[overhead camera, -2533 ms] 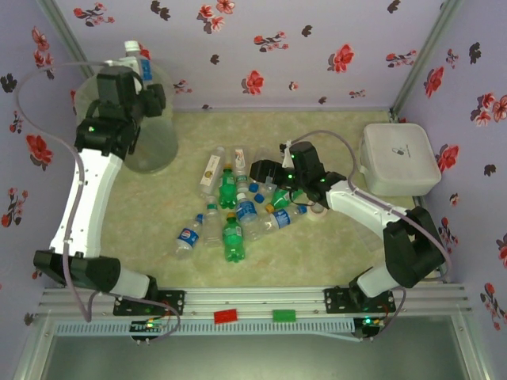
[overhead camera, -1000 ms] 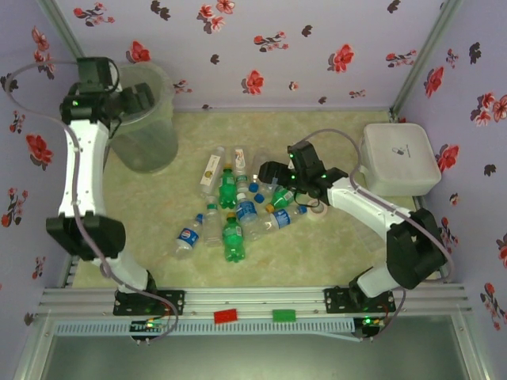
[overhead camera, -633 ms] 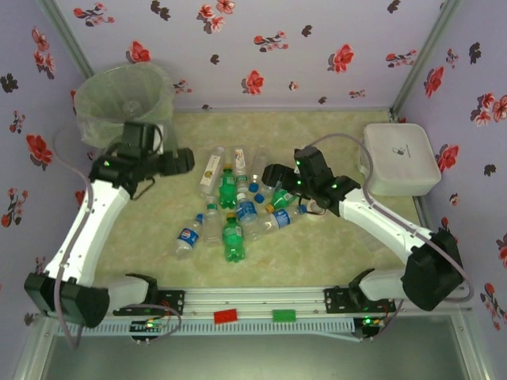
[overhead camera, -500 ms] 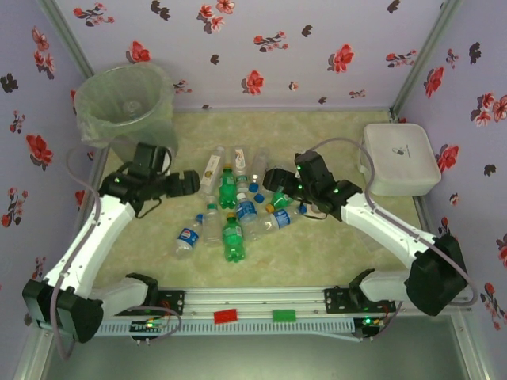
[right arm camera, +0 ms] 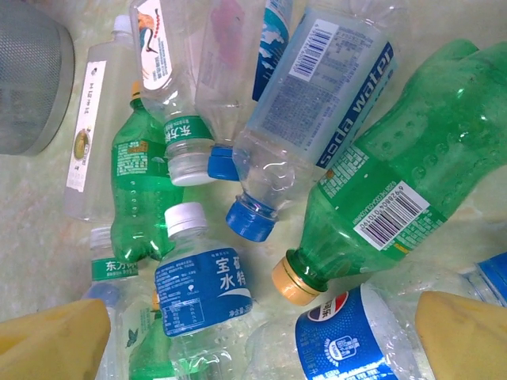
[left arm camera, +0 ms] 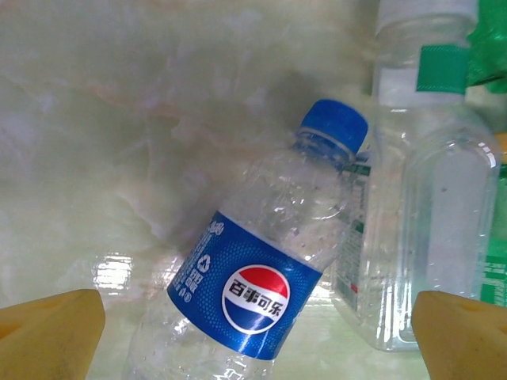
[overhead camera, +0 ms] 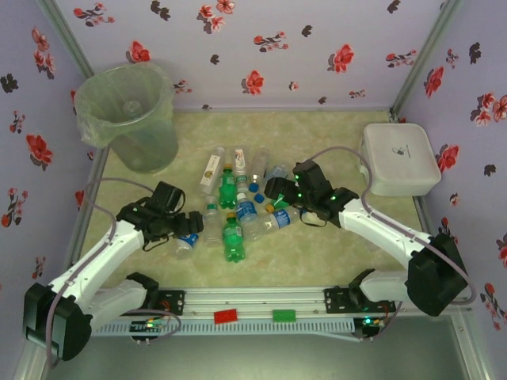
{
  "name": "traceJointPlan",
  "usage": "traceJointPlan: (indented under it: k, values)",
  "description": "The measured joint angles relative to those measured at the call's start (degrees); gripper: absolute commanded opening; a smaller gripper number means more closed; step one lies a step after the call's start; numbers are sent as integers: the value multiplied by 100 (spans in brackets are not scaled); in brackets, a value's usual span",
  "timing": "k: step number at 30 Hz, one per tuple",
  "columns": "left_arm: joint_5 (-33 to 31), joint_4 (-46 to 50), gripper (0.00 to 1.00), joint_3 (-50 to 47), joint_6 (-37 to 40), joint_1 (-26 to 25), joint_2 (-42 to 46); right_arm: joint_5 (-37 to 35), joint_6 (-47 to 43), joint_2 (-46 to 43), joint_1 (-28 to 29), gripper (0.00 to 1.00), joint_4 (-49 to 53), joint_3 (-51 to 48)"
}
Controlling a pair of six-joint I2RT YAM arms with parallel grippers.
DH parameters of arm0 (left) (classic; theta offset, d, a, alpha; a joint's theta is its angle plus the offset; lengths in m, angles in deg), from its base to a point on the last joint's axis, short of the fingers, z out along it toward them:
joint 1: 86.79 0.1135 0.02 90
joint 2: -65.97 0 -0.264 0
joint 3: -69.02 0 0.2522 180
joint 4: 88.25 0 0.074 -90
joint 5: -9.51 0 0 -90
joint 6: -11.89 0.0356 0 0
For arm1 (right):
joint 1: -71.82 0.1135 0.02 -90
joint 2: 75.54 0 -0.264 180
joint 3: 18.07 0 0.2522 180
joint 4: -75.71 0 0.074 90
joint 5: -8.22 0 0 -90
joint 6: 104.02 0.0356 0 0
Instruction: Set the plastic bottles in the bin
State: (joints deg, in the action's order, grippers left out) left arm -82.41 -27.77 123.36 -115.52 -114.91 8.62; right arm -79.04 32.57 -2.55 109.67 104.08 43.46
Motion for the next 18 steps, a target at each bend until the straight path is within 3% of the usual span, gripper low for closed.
traceJointPlan:
  k: [7,18]
  values:
    - [-138,0,93,-289,-149,-190,-9,-2,17,85,2,100,-109,-17]
    - [-304,-479,95,-673,-168,-413,-588,-28,-7,111,4,100,-223,-160]
